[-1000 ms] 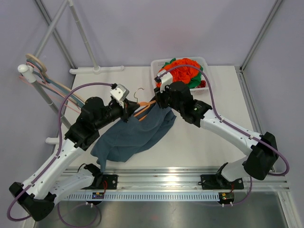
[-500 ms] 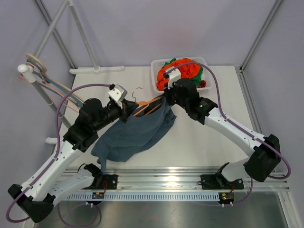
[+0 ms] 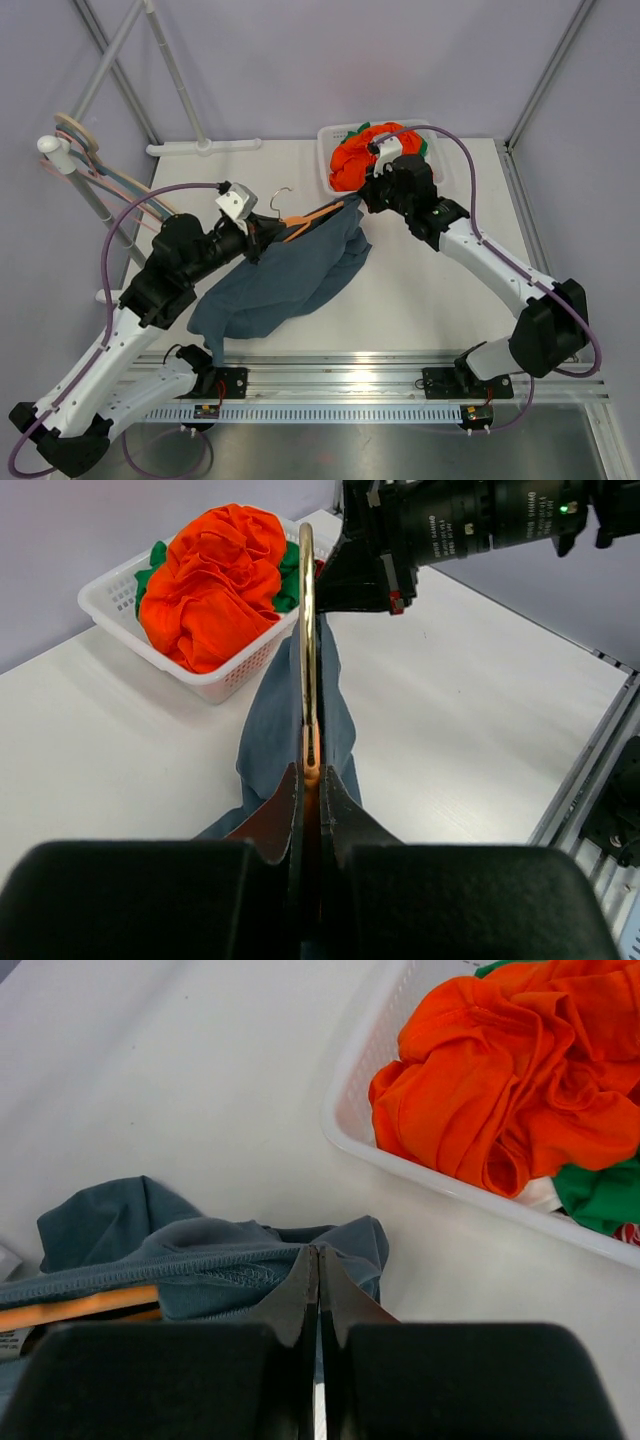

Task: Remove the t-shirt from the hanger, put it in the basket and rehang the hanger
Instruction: Remove the tshirt from the hanger

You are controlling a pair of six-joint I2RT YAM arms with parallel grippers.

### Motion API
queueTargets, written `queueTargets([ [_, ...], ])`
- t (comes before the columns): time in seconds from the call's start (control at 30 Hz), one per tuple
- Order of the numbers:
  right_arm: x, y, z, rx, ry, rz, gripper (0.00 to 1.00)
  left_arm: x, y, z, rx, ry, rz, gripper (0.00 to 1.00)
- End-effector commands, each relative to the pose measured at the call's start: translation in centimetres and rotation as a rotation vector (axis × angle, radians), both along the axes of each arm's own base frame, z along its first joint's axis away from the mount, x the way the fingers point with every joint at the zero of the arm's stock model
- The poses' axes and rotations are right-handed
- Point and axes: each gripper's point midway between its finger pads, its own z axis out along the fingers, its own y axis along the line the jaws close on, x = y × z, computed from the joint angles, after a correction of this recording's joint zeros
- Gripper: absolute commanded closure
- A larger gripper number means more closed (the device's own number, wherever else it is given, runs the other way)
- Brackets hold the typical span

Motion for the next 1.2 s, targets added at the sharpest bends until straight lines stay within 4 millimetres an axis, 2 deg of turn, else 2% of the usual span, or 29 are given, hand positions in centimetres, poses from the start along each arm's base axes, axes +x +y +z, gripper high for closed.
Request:
queueTargets([
  [0.0, 2.3, -2.1, -1.8, -0.009, 0.017, -0.062, 1.00, -2.1, 1.0, 7.3, -0.115, -0.164, -0.024, 1.00],
  [0.2, 3.6, -1.0, -3.3, 0.026, 0.034, -0.013, 1.00, -4.2, 1.8, 10.2, -0.162, -0.226, -0.057, 1.00],
  [0.23, 3.5, -0.7, -3.4, 0.032, 0.038, -0.001, 1.00, -4.1, 1.9, 10.4, -0.166, -0.231, -0.051, 1.00],
  [0.33, 3.0, 0.4, -3.2, 0.074, 0.041, 0.061, 1.00, -4.1, 2.7, 12.8, -0.219, -0.299, -0.008, 1.00],
  [0.4, 2.4, 1.6, -2.3, 0.125, 0.015, 0.131, 1.00, -4.0, 3.1, 13.6, -0.255, -0.323, 0.013, 1.00],
  [0.43, 2.3, 2.0, -2.0, 0.159, -0.007, 0.150, 1.00, -4.0, 3.1, 14.7, -0.288, -0.357, 0.016, 1.00],
  [0.5, 1.6, 2.7, -1.2, 0.205, -0.033, 0.192, 1.00, -3.4, 3.1, 14.5, -0.307, -0.368, 0.033, 1.00],
  [0.53, 1.0, 3.2, -0.4, 0.251, -0.065, 0.227, 1.00, -3.4, 3.3, 15.5, -0.349, -0.412, 0.043, 1.00],
  [0.6, 0.3, 3.4, 0.8, 0.307, -0.116, 0.248, 1.00, -2.7, 3.8, 15.8, -0.376, -0.443, 0.091, 1.00],
  [0.67, -1.5, 3.6, 2.4, 0.374, -0.199, 0.312, 1.00, -1.7, 3.9, 15.9, -0.387, -0.467, 0.128, 1.00],
  [0.7, -2.7, 3.7, 3.4, 0.397, -0.233, 0.354, 0.96, -1.1, 4.1, 15.9, -0.388, -0.468, 0.152, 1.00],
  [0.77, -4.2, 3.6, 3.2, 0.411, -0.282, 0.401, 0.85, -0.2, 3.9, 15.6, -0.385, -0.457, 0.176, 1.00],
  [0.8, -5.5, 3.8, 3.0, 0.411, -0.303, 0.454, 0.70, 0.1, 3.8, 15.3, -0.380, -0.449, 0.180, 1.00],
  [0.87, -6.8, 3.9, 2.7, 0.414, -0.320, 0.515, 0.48, 0.6, 3.5, 14.7, -0.369, -0.430, 0.179, 1.00],
  [0.9, -8.6, 4.4, 2.4, 0.422, -0.336, 0.611, 0.42, 0.7, 3.4, 14.6, -0.366, -0.422, 0.179, 1.00],
  [0.93, -9.5, 4.7, 2.3, 0.431, -0.339, 0.659, 0.28, 0.8, 3.2, 14.4, -0.366, -0.410, 0.176, 1.00],
  [0.97, -10.3, 4.9, 2.2, 0.445, -0.337, 0.706, 0.21, 0.8, 3.1, 14.4, -0.363, -0.404, 0.173, 1.00],
  [1.0, -11.6, 5.4, 2.1, 0.464, -0.326, 0.796, 0.16, 1.0, 2.9, 13.9, -0.353, -0.386, 0.171, 1.00],
  [1.1, -12.6, 6.3, 1.8, 0.495, -0.283, 0.898, 0.01, 1.1, 3.0, 13.7, -0.353, -0.367, 0.177, 1.00],
  [1.17, -13.0, 7.0, 1.5, 0.501, -0.285, 0.926, 0.01, 1.3, 3.1, 13.5, -0.356, -0.361, 0.189, 1.00],
])
